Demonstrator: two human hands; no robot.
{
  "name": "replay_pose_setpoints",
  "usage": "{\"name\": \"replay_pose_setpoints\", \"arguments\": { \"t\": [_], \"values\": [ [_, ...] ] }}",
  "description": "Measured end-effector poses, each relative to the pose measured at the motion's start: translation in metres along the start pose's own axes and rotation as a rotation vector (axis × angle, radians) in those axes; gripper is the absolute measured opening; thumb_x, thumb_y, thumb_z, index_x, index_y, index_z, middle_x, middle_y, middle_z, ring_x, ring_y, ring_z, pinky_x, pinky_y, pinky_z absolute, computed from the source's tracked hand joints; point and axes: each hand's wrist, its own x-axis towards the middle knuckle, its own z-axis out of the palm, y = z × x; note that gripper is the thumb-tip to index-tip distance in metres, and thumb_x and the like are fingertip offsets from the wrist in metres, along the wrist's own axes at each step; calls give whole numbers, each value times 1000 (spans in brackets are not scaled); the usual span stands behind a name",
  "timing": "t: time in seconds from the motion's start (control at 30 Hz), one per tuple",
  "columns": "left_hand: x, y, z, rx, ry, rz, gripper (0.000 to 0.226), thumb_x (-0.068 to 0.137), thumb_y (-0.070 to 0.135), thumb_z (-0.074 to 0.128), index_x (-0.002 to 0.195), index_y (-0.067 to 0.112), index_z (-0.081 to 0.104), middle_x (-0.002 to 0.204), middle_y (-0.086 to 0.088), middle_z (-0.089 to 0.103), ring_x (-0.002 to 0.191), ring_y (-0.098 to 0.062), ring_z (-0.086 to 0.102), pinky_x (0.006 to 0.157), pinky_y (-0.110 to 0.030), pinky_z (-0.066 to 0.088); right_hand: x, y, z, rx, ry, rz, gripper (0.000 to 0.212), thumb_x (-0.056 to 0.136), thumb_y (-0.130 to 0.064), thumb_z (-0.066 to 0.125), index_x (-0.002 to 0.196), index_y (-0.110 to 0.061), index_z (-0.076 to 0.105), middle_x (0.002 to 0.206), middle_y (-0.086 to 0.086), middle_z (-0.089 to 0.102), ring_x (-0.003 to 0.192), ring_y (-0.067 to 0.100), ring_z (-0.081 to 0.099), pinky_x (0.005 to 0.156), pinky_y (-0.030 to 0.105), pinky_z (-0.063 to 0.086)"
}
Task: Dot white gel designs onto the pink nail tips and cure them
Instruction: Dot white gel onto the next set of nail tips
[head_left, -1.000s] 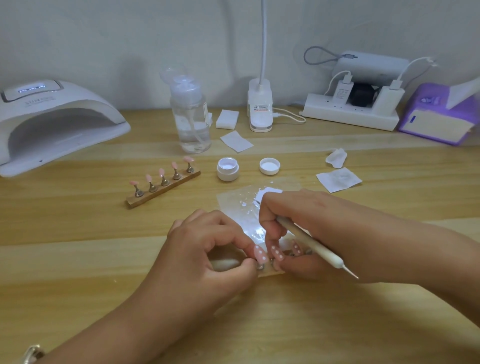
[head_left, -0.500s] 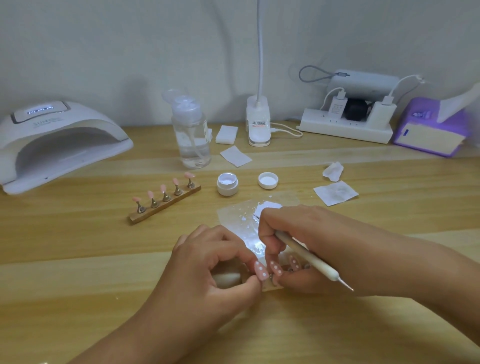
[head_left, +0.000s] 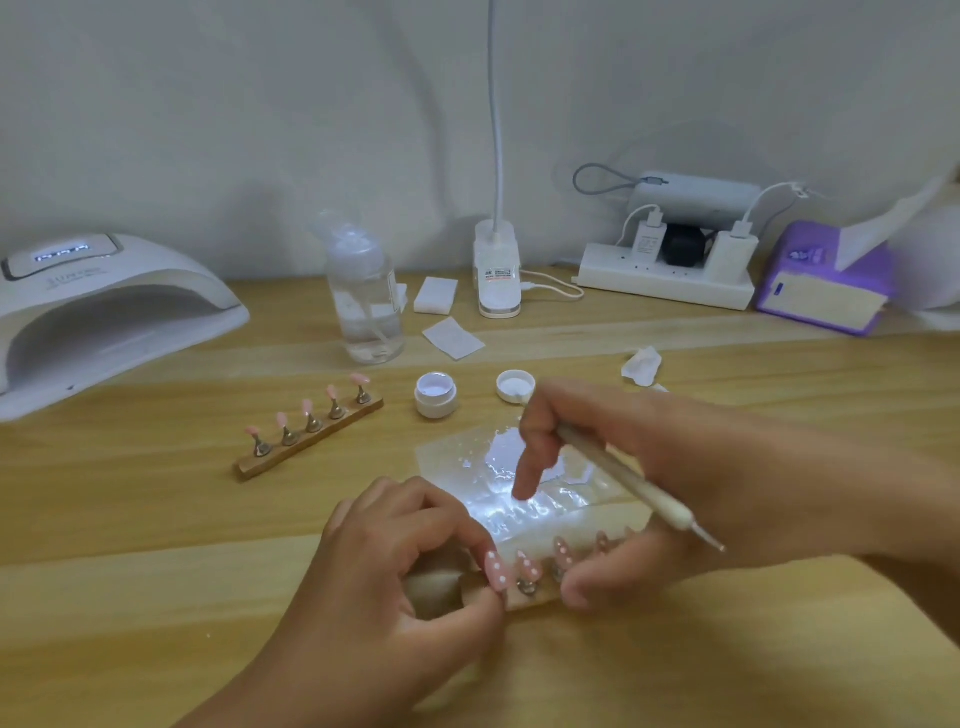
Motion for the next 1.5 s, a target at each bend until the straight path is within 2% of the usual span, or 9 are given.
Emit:
{"name": "replay_pose_setpoints", "arguments": {
  "t": [0.07, 0.2, 0.37, 0.43, 0.53, 0.6, 0.7, 0.83, 1.5],
  "values": [
    [-1, 0, 1, 32, -6, -8, 15, 64, 50, 60, 72, 40, 69, 83, 17, 63, 90, -2, 56, 89, -28, 39, -16, 2, -22, -24, 271, -38, 37, 75, -34, 82, 84, -27, 47, 98, -16, 71, 90, 0, 55, 79, 16, 42],
    [-1, 0, 2, 86, -29, 0, 23, 57, 55, 61, 73, 40, 70, 81, 19, 59, 90, 1, 52, 90, -15, 30, -47, 17, -41, -260, 397, -84, 38, 74, -64, 69, 91, -41, 44, 102, -25, 67, 90, 12, 61, 75, 30, 49],
    [-1, 0, 2, 120, -10, 60, 19, 59, 52, 62, 72, 42, 70, 83, 20, 59, 87, -1, 51, 89, -12, 29, -69, 62, -20, -342, 579, -32, 23, 97, -62, 34, 107, -43, 43, 98, -30, 60, 90, -10, 58, 73, 3, 42],
    [-1, 0, 3, 125, -3, 76, 17, 60, 51, 62, 71, 41, 69, 83, 20, 59, 87, -1, 51, 87, -15, 31, -76, 83, -1, -401, 670, 56, 16, 95, -63, 37, 106, -51, 33, 91, -21, 53, 84, 1, 55, 65, 12, 43],
    [-1, 1, 4, 119, 13, 99, 13, 61, 47, 62, 69, 40, 69, 81, 19, 59, 86, -2, 51, 84, -18, 33, -75, 105, 16, -571, 838, 29, 13, 98, -41, 50, 100, -33, 39, 84, -18, 39, 72, 7, 36, 66, 20, 30],
    [0, 1, 3, 109, 20, 114, 11, 61, 46, 62, 69, 40, 68, 81, 18, 59, 84, -2, 52, 82, -18, 34, -71, 114, 19, -604, 876, -37, 9, 94, -26, 61, 98, -23, 54, 89, -11, 50, 79, 11, 43, 73, 25, 34],
    [1, 0, 3, 99, 10, 130, 10, 60, 43, 64, 68, 40, 68, 81, 18, 59, 85, -1, 53, 81, -21, 36, -61, 120, 20, -629, 832, -46, 26, 78, -7, 81, 99, -12, 67, 94, 1, 65, 88, 17, 51, 78, 30, 38],
    [0, -1, 3, 106, -8, 157, 10, 60, 40, 66, 70, 40, 67, 82, 19, 58, 85, -1, 53, 80, -24, 38, -46, 117, 20, -632, 723, -133, 31, 76, 2, 80, 101, -13, 70, 99, 0, 68, 100, 18, 56, 86, 31, 41],
    [0, -2, 5, 96, -13, 135, 6, 65, 40, 64, 70, 37, 67, 83, 18, 60, 86, -3, 55, 81, -27, 41, -39, 121, 24, -710, 691, -261, 33, 94, -15, 48, 111, -19, 76, 103, -1, 72, 103, 26, 64, 89, 30, 41]
  ]
}}
